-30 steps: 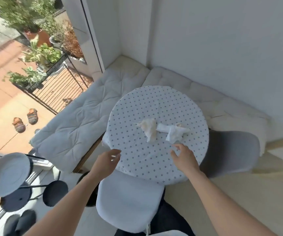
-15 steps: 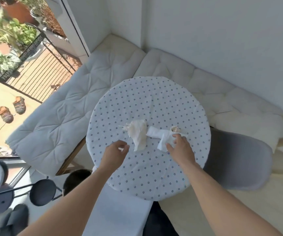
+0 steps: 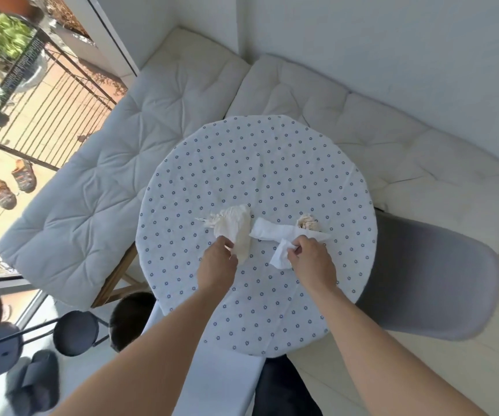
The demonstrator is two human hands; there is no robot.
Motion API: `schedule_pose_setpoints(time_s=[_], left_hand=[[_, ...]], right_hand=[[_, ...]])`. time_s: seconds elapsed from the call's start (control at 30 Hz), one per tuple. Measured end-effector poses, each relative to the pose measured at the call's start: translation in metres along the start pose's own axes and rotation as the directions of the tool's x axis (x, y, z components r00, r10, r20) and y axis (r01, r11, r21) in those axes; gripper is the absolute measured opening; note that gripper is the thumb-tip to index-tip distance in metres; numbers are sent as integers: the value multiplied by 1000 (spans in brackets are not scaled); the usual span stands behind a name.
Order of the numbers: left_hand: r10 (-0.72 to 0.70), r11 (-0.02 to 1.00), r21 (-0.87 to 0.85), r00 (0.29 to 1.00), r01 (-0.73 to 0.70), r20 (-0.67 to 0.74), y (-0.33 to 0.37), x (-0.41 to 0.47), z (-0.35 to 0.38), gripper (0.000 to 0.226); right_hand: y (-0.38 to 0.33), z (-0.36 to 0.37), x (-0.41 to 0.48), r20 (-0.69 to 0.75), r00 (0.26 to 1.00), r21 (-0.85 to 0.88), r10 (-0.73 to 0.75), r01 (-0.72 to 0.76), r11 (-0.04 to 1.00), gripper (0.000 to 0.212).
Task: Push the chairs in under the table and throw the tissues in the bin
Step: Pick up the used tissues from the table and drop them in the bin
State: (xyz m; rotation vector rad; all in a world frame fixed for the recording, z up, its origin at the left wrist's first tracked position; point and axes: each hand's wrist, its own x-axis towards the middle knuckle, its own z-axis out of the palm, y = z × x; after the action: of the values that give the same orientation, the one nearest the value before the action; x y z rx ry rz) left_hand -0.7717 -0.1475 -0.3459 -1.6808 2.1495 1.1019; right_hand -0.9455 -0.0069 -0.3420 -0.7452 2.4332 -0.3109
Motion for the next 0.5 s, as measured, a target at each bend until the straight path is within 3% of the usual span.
schedule_pose_setpoints(time_s=[0.5], left_hand=[[293,923,-236,953,-304,-82,-88,-89,-97,6]], right_hand=[[-48,-20,-144,-266,963,155,41,1,988,7]])
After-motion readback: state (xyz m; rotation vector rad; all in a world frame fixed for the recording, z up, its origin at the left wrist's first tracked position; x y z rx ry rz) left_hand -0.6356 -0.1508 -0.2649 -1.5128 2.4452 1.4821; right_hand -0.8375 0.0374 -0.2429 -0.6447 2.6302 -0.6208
